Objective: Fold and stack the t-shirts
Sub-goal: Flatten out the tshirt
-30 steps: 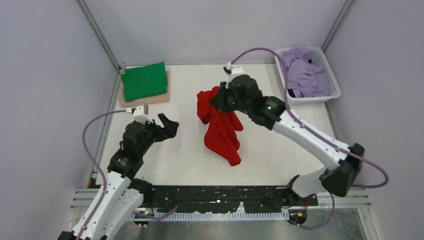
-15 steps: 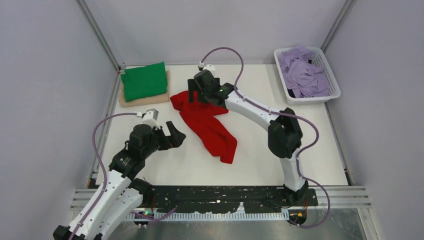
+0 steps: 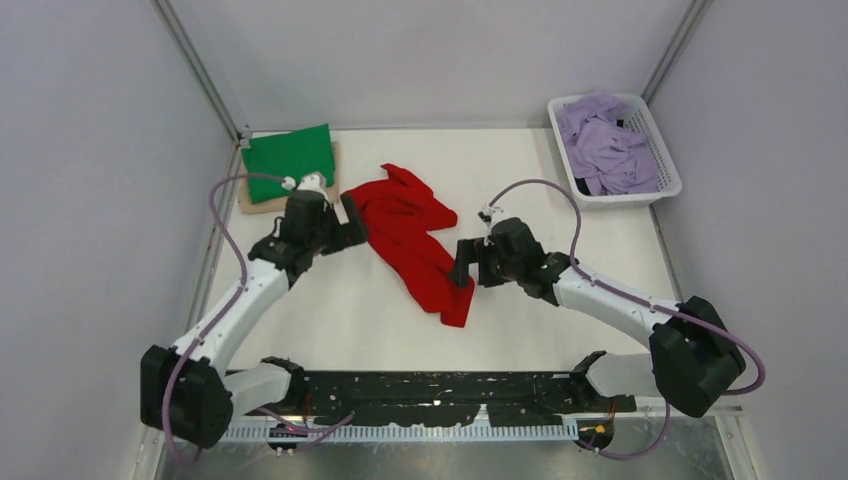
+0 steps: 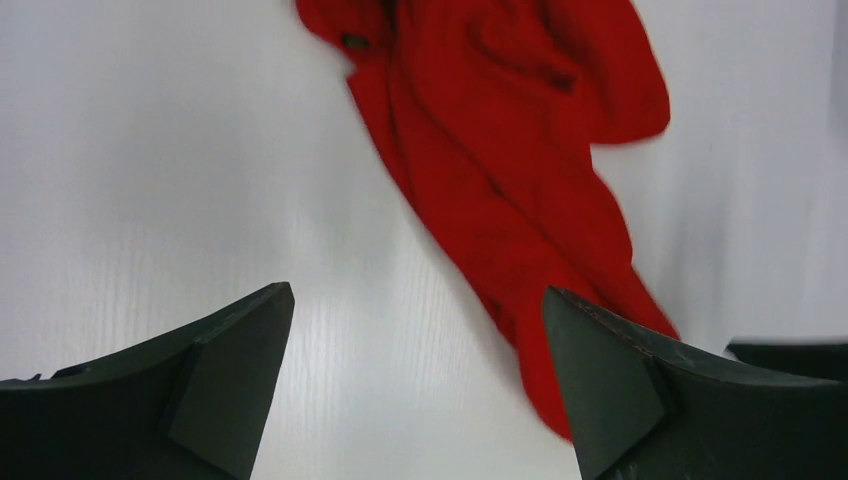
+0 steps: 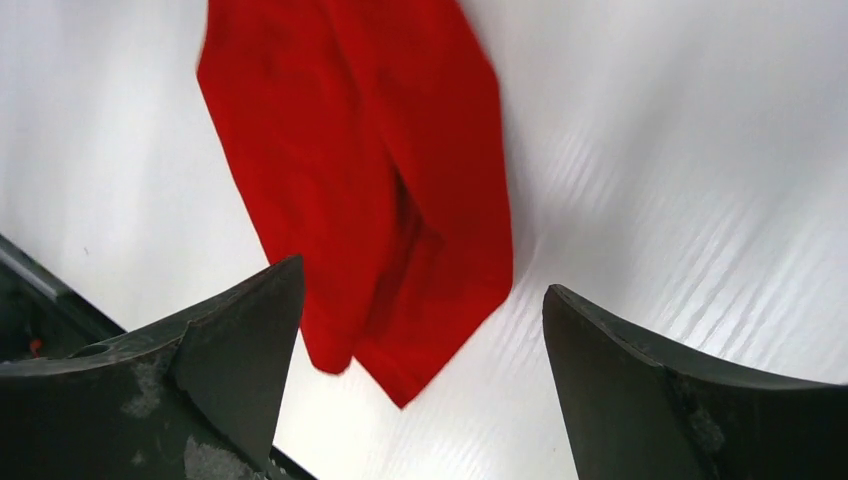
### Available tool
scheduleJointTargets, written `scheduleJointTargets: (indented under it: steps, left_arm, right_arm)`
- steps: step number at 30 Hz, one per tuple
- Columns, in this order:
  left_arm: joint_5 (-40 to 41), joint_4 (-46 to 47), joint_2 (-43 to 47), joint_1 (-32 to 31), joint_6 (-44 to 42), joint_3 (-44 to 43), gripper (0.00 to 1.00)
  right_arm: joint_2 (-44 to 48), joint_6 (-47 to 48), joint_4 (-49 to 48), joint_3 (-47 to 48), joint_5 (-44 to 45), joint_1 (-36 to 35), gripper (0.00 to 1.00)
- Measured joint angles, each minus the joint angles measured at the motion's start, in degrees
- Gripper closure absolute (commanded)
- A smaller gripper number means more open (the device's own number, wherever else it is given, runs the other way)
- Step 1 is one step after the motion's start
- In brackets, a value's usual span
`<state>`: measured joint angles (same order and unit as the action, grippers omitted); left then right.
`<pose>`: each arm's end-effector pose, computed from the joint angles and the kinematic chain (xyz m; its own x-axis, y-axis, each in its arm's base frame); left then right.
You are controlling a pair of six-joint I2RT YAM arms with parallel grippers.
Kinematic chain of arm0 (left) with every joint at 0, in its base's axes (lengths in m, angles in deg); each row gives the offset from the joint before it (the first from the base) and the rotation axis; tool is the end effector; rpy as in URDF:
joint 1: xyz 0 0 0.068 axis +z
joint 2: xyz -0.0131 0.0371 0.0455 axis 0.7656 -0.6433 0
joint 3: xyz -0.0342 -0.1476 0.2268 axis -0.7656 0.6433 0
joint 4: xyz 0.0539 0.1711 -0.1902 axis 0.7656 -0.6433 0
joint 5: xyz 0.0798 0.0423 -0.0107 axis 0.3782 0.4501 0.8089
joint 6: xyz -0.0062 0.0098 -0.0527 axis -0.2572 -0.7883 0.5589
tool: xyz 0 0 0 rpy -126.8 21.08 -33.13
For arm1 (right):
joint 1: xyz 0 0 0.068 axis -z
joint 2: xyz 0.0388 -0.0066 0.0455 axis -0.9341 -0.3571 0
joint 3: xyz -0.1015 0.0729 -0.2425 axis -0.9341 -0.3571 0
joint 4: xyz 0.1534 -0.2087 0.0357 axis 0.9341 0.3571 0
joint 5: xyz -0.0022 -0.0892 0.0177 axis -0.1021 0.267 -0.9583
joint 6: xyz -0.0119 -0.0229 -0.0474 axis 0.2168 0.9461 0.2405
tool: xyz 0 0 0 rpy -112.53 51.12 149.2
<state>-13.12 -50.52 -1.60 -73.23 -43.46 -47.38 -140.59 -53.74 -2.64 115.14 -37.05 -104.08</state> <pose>0.2090 -0.0865 0.2586 -0.6841 -0.3050 -0.6626 -0.0534 0.9269 -0.3716 0.2214 0.1583 0.2225 -0.7405 0.0193 -0.6718 -0.3263 0.8635 0.3844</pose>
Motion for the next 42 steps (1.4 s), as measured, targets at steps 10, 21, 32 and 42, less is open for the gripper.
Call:
scheduleJointTargets:
  steps: [10, 21, 32, 42]
  left_arm:
    - [-10.9, 2.8, -39.6, 17.2, -1.0, -33.6, 0.14]
    - [-12.7, -3.1, -53.0, 17.9, -0.1, -41.6, 0.21]
    - [-14.7, -3.4, -63.0, 18.4, 4.1, -50.1, 0.45]
    - [-19.6, 0.5, -64.4, 19.1, 7.0, -49.6, 1.00]
  right_arm:
    - [-4.8, -0.3, 0.4, -4.3, -0.8, -8.1, 0.24]
    - [-10.8, -3.4, -2.4, -3.3, 5.3, -8.3, 0.31]
    - [-10.6, -4.4, -3.8, -4.3, 8.0, -8.3, 0.45]
    - [-11.8, -5.7, -5.2, -4.6, 9.2, -8.3, 0.94]
